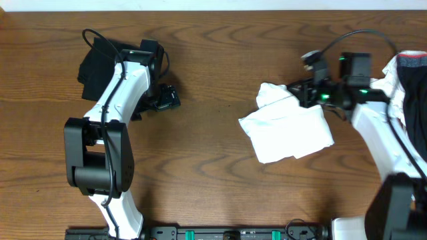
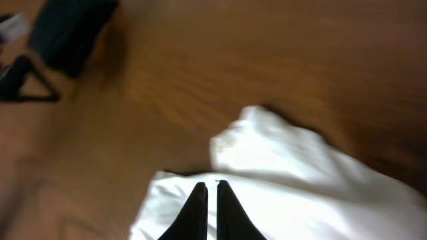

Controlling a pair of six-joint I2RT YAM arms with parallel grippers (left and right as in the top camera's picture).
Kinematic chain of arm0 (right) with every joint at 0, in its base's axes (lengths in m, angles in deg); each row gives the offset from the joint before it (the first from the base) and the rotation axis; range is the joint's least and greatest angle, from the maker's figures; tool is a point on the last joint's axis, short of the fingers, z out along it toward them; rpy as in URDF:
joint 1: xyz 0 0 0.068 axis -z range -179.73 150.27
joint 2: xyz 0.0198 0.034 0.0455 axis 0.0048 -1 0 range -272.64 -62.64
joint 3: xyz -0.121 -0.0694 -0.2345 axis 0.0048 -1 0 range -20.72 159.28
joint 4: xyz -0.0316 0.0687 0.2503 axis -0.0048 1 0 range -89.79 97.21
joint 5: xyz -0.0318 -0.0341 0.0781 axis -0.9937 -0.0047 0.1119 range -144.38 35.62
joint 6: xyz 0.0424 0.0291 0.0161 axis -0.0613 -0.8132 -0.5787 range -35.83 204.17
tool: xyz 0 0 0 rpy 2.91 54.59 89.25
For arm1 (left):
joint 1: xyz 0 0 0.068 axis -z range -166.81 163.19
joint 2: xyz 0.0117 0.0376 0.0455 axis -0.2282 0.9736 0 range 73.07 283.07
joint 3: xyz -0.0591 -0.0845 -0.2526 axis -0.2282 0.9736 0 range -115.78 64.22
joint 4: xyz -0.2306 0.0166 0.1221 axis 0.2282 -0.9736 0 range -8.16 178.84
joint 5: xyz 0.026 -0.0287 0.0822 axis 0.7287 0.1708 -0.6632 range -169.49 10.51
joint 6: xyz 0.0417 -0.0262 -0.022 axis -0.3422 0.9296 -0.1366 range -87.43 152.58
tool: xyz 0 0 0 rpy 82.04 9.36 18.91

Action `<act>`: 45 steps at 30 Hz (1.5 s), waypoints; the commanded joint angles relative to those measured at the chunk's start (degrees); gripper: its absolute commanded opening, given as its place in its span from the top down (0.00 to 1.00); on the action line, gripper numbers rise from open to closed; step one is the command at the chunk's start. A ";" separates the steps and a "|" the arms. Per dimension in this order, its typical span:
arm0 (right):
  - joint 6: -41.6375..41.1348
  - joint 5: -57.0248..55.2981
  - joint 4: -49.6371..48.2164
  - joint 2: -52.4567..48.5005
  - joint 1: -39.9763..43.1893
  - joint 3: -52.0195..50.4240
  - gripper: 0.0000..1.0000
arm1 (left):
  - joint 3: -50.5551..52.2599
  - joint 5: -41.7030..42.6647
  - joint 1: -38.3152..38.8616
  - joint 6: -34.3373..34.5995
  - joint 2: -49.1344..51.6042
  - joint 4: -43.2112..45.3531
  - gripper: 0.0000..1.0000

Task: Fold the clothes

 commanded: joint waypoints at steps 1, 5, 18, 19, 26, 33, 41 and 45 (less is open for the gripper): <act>0.39 -5.73 2.05 -0.42 2.82 -0.42 0.95 | 0.28 -0.07 -0.04 -0.07 0.76 -0.33 0.02; 0.90 -5.53 2.01 -3.19 3.87 -1.46 0.95 | 0.28 -0.07 -0.04 -0.07 0.76 -0.33 0.02; 0.83 -1.86 -2.54 -17.16 4.39 -2.23 0.92 | 0.28 -0.02 -0.02 0.15 0.76 0.94 0.02; 0.83 0.35 -2.51 -16.24 4.63 -1.53 0.91 | 0.28 0.00 -0.02 0.13 0.76 2.08 0.02; 0.52 -2.21 5.35 -4.07 8.66 4.68 0.62 | -0.79 23.06 0.52 -7.76 0.55 2.51 0.02; -4.83 -18.38 15.10 5.68 17.53 5.68 0.43 | -0.76 30.40 7.78 -9.14 -0.20 1.81 0.02; -6.73 -19.67 19.15 2.27 24.68 5.27 0.42 | 0.35 33.33 20.57 -0.96 -0.09 8.28 0.01; -6.71 -19.69 19.15 -0.61 24.74 5.27 0.36 | 0.35 34.14 25.99 4.15 -0.07 12.31 0.01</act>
